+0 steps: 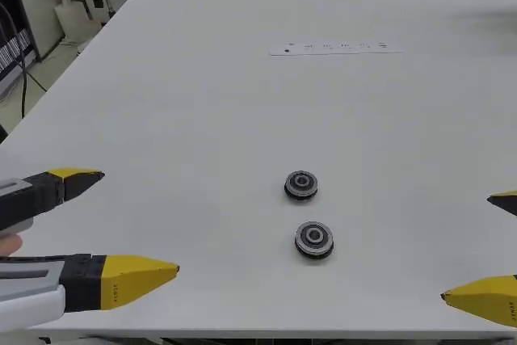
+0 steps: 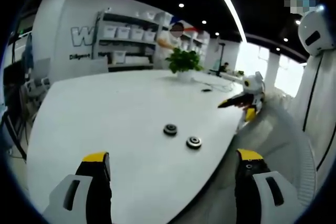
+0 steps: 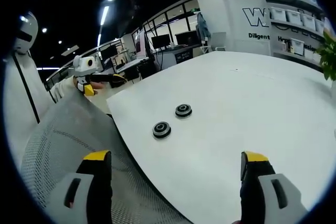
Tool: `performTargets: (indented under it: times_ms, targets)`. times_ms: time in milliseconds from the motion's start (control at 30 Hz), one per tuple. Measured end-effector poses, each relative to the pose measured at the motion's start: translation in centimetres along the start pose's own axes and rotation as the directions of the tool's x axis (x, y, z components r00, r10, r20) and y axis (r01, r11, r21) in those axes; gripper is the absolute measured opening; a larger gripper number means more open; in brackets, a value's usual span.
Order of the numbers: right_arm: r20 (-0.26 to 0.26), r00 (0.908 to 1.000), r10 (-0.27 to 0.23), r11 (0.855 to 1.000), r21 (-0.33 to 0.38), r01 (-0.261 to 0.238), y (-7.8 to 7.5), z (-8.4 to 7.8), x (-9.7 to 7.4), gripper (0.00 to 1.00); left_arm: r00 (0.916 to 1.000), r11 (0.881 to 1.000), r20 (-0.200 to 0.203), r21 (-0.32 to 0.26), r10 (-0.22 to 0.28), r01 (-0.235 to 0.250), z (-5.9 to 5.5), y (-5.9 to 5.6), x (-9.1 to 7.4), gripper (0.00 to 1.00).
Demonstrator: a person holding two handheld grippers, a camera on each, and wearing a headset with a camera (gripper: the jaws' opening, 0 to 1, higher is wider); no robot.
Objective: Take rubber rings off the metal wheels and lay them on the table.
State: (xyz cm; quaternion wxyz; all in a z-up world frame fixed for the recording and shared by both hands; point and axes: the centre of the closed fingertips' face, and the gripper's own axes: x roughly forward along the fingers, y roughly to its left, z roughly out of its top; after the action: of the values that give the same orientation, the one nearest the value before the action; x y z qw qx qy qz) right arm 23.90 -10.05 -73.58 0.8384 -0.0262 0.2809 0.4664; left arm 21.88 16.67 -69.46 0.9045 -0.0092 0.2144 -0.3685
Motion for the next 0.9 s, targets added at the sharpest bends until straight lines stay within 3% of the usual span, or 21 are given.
performTargets:
  times_ms: [900]
  targets:
    - [0.005,0.9998,0.019,1.0,-0.014,-0.019,-0.1,0.6,0.2,0.98,0.9998,0.999,-0.004,0.032,-0.02,0.021,0.9,-0.3,0.2,1.0]
